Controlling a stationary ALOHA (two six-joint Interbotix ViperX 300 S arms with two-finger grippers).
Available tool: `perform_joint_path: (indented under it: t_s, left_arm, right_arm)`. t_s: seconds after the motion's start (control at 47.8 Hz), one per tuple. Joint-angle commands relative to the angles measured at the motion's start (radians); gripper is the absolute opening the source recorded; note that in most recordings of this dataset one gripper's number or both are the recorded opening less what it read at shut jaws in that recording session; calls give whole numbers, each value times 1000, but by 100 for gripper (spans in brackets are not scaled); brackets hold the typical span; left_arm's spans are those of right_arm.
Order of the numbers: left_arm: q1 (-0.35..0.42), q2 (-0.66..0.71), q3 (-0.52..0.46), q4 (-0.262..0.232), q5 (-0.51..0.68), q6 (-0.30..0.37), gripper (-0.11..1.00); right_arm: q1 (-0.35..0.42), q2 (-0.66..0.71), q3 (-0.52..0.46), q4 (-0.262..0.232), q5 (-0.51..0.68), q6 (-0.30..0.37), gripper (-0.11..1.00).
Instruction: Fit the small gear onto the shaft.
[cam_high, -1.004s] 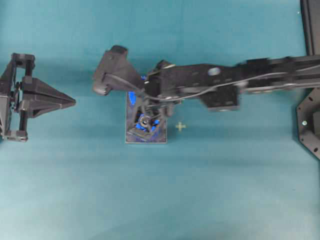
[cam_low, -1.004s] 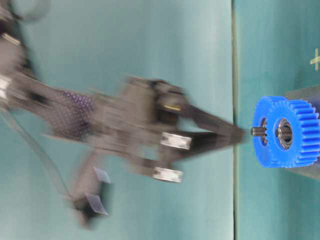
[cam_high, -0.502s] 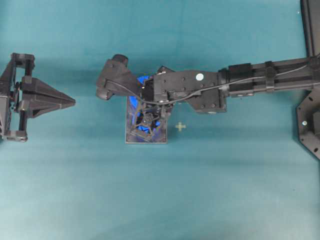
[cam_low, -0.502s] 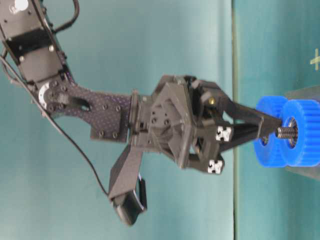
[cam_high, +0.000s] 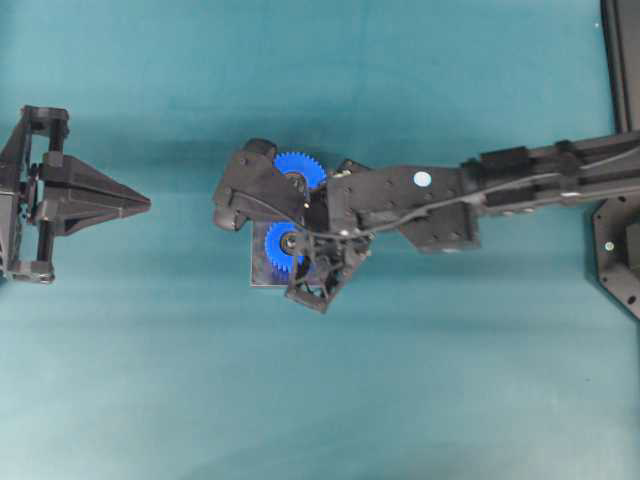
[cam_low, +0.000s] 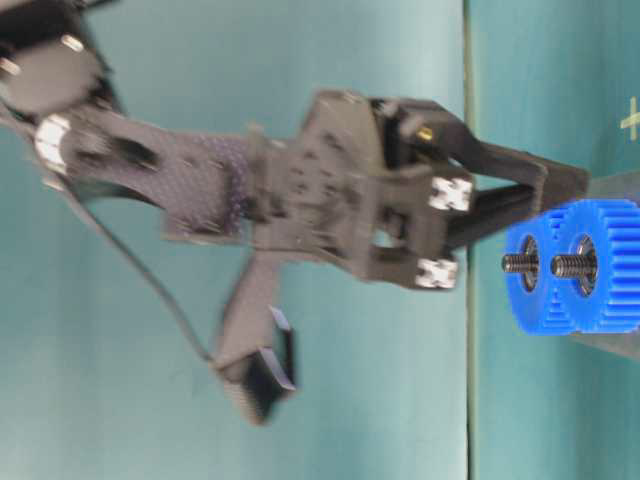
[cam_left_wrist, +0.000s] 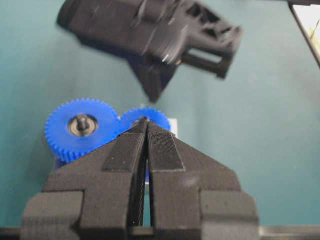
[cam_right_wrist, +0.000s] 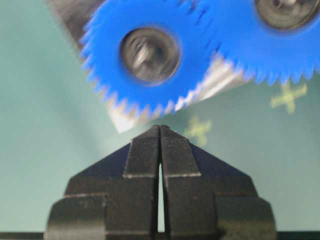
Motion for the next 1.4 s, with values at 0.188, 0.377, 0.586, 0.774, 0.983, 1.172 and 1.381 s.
perform_joint_path:
  t_s: [0.188,0.377,0.586,0.774,0.983,1.172,1.381]
  left_arm:
    - [0,0,-9,3,-9,-3,0]
    - [-2,-2,-12,5,-9,0,0]
    - [0,-5,-11,5,-9,2,0]
    - [-2,-6,-12,3,-8,8,0]
    - [-9,-8,-15,5,-6,8,0]
    - [-15,-6,-14,3,-5,8,0]
    - [-15,-6,-14,5,-3,8,0]
  right_arm:
    - [23,-199,75,-18,-8,28,1]
    - [21,-359,252,-51,-158,28,1]
    - [15,-492,428,-51,-383,35,1]
    - [6,-537,512,-51,-480,34,1]
    - [-14,-537,551,-55,-538,32,1]
    - [-41,-538,572,-55,-635,28,1]
    - [-54,-540,618,-57,-733,23,3]
